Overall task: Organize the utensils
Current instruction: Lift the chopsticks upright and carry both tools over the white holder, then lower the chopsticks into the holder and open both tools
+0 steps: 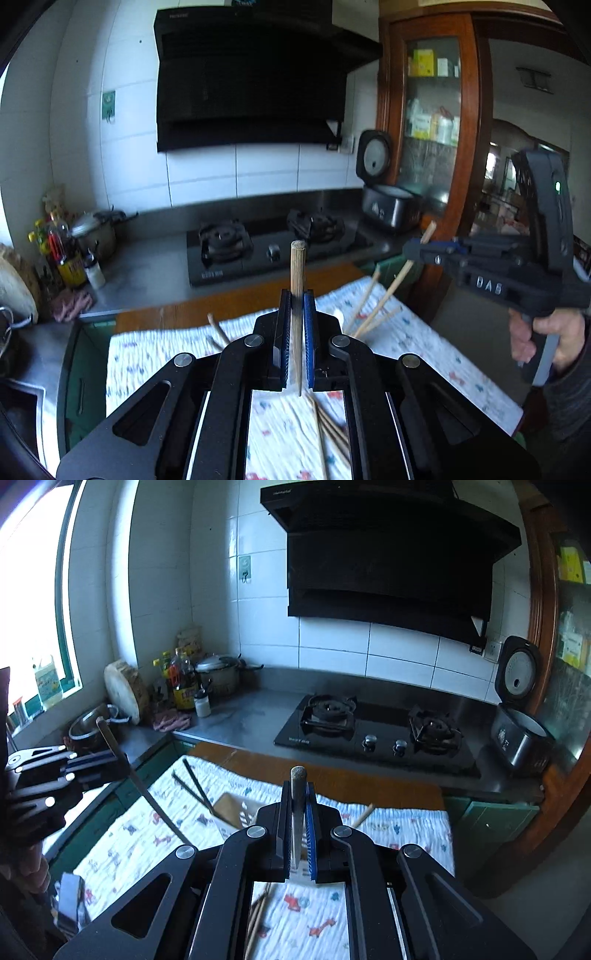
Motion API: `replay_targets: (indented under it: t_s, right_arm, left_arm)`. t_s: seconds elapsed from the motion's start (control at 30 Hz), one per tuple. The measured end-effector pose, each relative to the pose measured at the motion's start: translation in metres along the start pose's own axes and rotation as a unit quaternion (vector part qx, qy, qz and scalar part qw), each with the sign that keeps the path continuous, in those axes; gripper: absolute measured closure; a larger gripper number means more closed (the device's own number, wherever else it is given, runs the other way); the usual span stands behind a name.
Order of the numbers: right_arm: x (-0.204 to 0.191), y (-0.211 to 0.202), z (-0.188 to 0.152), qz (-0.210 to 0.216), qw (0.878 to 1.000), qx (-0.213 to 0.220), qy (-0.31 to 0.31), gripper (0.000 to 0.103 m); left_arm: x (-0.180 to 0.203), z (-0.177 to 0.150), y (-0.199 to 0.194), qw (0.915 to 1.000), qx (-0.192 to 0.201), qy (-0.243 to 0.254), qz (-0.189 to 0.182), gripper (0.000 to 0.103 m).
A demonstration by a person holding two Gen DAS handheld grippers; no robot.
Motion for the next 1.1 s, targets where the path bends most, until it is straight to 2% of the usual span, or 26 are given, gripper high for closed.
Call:
replay_targets:
  t_s: [0.13,0.23,0.33,0.6,0.87,1.1]
  right_arm:
    - [0.008,0.011,0.012,-0.007,1.0,0.011,0.015,0.096]
    - [0.011,0.026,0.014,-0.008,1.0,0.008,0.026,0.096]
    - [0.013,0.041,0.01,-0.008,1.0,0.003,0.029,0.096]
    - [0.015,0.074,-0.015,-0.004,0.999,-0.029,0.026,0.096]
    - [0.015,0.095,-0.039,-0.005,0.998,-0.059,0.028,0.096]
    - [0.017,0.104,-0.05,-0.01,0.997,-0.074,0.035,0.096]
  left_arm:
    - [-0.006,0.022,0.013,0.9994,0.021,0.001,0.025,0.097]
    - [-0.013,0.028,0.031,0.9982,0.025,-0.008,0.054,0.097]
    - [-0.024,0.027,0.049,0.9977,0.018,-0.027,0.059,0.097]
    - [-0.05,-0.003,0.09,0.9955,-0.028,-0.059,0.068,0.097]
    - [-0.058,-0.035,0.107,0.9938,-0.069,-0.059,0.063,0.097]
    - [-0.058,-0.046,0.113,0.992,-0.088,-0.058,0.069,0.096]
Point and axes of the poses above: each gripper's, at about its wrist camera, not at the fingertips, and y roughly the way its jaws point, x to its right, z to its top, the point moved 1 cm from there along y, roughly the way its jaws point, and after that the axes turned 3 degrees about x, right-handed, at the moved point
